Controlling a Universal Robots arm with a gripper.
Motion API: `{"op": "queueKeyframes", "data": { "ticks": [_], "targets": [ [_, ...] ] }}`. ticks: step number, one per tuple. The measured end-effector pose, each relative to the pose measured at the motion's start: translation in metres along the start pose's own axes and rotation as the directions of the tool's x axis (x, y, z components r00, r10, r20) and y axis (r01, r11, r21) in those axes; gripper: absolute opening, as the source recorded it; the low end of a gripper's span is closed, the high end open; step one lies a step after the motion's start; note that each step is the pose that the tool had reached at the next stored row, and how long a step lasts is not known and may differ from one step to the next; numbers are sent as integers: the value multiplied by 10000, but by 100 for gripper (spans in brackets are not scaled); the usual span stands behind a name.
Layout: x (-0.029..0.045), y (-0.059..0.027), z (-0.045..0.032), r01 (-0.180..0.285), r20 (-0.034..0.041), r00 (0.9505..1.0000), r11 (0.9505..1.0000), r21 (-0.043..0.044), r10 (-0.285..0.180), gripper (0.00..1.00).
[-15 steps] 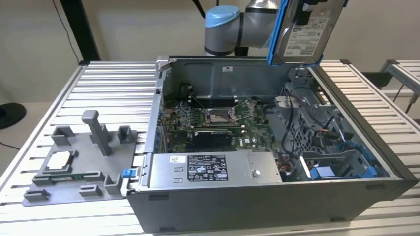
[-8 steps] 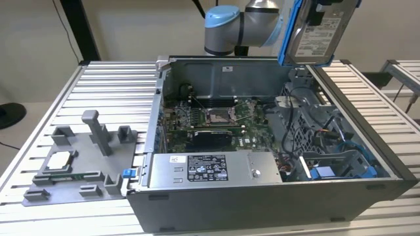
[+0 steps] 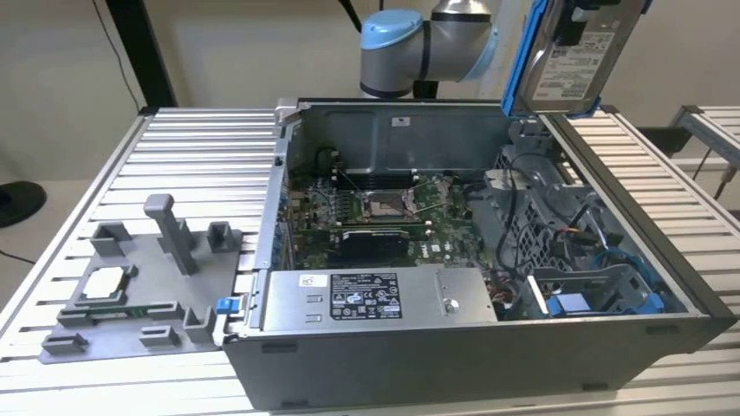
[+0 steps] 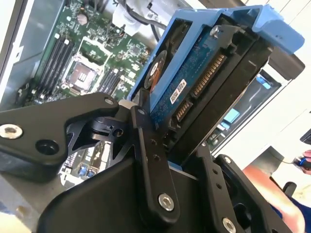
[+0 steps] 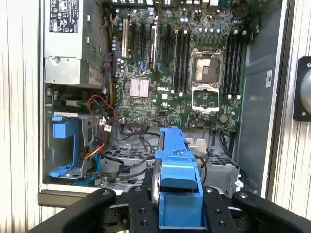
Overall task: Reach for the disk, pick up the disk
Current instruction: 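Pick up the disk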
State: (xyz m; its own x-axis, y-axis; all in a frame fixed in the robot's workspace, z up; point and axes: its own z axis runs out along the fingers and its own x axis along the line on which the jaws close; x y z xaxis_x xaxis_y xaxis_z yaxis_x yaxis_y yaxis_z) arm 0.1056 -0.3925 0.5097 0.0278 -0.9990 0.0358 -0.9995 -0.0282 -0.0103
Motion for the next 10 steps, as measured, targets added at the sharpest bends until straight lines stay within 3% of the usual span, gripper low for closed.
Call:
{"op": "queueKeyframes", "data": {
  "ticks": [10],
  "targets": [
    [8,-61,4,-88,0,10000,10000,-3,88,0]
  ]
}}
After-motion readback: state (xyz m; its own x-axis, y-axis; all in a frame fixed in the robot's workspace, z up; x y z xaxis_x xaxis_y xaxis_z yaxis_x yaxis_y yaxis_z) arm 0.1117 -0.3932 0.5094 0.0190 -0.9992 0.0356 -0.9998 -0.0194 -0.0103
